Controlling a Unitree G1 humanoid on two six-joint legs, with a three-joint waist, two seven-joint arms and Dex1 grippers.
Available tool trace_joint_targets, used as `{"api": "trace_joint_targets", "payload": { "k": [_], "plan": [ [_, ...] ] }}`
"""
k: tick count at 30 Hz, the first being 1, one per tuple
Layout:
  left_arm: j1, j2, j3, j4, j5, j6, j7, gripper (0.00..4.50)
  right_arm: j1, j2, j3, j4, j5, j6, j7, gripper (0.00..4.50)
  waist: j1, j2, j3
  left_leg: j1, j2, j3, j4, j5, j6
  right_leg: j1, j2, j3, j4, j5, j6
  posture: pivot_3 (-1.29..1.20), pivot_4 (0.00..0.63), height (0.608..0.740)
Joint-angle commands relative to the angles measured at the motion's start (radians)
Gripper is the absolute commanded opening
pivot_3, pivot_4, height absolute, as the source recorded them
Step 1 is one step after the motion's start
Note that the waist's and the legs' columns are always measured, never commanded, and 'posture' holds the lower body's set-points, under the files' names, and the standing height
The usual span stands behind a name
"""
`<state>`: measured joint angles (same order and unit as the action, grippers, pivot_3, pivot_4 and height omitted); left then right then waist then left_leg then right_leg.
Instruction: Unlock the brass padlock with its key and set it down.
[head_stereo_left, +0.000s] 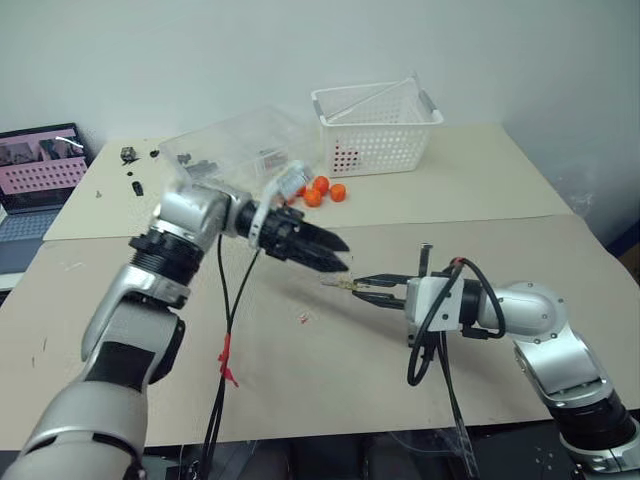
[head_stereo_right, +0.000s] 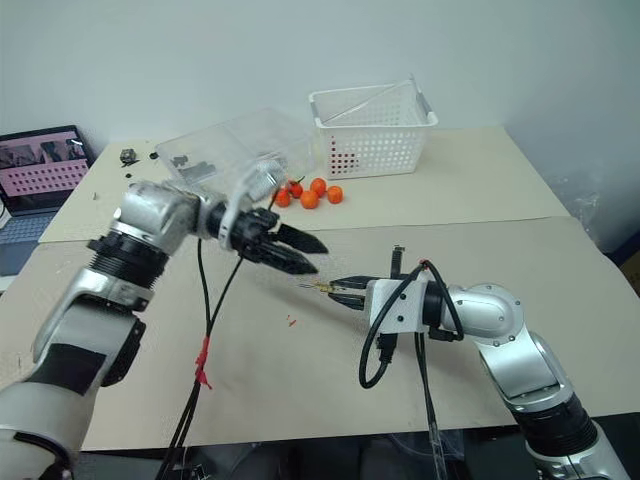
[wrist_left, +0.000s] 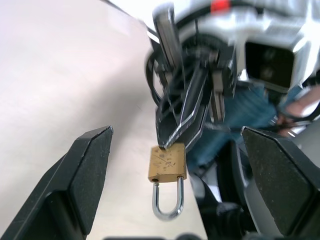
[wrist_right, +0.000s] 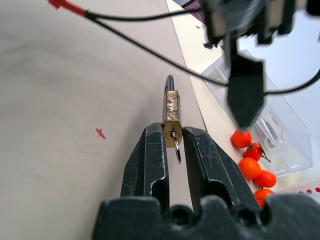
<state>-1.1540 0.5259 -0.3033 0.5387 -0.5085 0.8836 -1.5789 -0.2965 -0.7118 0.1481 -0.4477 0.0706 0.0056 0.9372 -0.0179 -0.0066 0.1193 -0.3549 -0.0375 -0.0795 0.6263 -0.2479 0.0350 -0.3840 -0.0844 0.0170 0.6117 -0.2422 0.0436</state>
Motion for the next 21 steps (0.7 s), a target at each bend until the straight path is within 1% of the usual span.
{"api": "trace_joint_targets", "payload": {
  "k": [1, 4, 6, 7, 9, 14, 15, 21],
  "plan": [
    [-0.032, 0.027, 0.078, 0.043, 0.017, -0.029, 0.031, 4.37, -0.017, -0.005, -0.031, -0.006, 0.016, -0.024, -0.007, 0.16, -0.001, 0.0, 0.0, 0.0, 0.0, 0.0, 0.0, 0.0, 0.0, 0.0, 0.0, 0.0, 0.0, 0.0, 0.0, 0.0, 0.15, 0.74],
    [0.005, 0.029, 0.079, 0.008, 0.03, -0.028, 0.044, 3.65, -0.033, -0.003, -0.033, 0.008, 0.019, -0.025, -0.007, 0.16, 0.0, 0.0, 0.0, 0.0, 0.0, 0.0, 0.0, 0.0, 0.0, 0.0, 0.0, 0.0, 0.0, 0.0, 0.0, 0.0, 0.15, 0.74],
    [0.053, 0.029, 0.069, -0.043, 0.043, -0.039, 0.059, 2.9, -0.044, 0.0, -0.034, 0.017, 0.02, -0.026, -0.009, 0.16, 0.002, 0.0, 0.0, 0.0, 0.0, 0.0, 0.0, 0.0, 0.0, 0.0, 0.0, 0.0, 0.0, 0.0, 0.0, 0.0, 0.15, 0.74],
    [0.077, 0.027, 0.068, -0.07, 0.044, -0.038, 0.067, 2.67, -0.048, 0.0, -0.035, 0.02, 0.02, -0.026, -0.01, 0.16, 0.002, 0.0, 0.0, 0.0, 0.0, 0.0, 0.0, 0.0, 0.0, 0.0, 0.0, 0.0, 0.0, 0.0, 0.0, 0.0, 0.15, 0.74],
    [0.111, 0.024, 0.073, -0.113, 0.038, -0.027, 0.08, 2.01, -0.052, 0.001, -0.036, 0.022, 0.02, -0.025, -0.011, 0.16, 0.002, 0.0, 0.0, 0.0, 0.0, 0.0, 0.0, 0.0, 0.0, 0.0, 0.0, 0.001, 0.0, 0.0, 0.0, 0.0, 0.15, 0.74],
    [0.216, 0.016, 0.055, -0.216, 0.057, -0.053, 0.127, 0.14, -0.057, 0.001, -0.041, 0.004, 0.027, -0.008, -0.016, 0.16, 0.003, 0.0, 0.0, 0.0, 0.001, -0.001, 0.0, 0.0, 0.0, -0.001, 0.0, 0.001, 0.001, 0.0, 0.0, 0.0, 0.15, 0.74],
    [0.229, 0.014, 0.054, -0.232, 0.056, -0.05, 0.133, 0.06, -0.057, 0.0, -0.041, 0.001, 0.028, -0.006, -0.016, 0.16, 0.003, 0.0, 0.0, 0.0, 0.001, -0.001, 0.0, 0.0, 0.0, 0.0, 0.0, 0.001, 0.0, 0.0, 0.0, 0.0, 0.15, 0.74],
    [0.248, -0.003, 0.065, -0.254, 0.04, -0.019, 0.158, 0.06, -0.056, -0.003, -0.044, -0.006, 0.033, 0.0, -0.018, 0.16, 0.004, 0.0, 0.0, 0.0, 0.001, -0.001, 0.0, 0.0, 0.0, 0.0, 0.0, 0.001, 0.001, 0.0, -0.001, 0.0, 0.15, 0.74]
  ]
}}
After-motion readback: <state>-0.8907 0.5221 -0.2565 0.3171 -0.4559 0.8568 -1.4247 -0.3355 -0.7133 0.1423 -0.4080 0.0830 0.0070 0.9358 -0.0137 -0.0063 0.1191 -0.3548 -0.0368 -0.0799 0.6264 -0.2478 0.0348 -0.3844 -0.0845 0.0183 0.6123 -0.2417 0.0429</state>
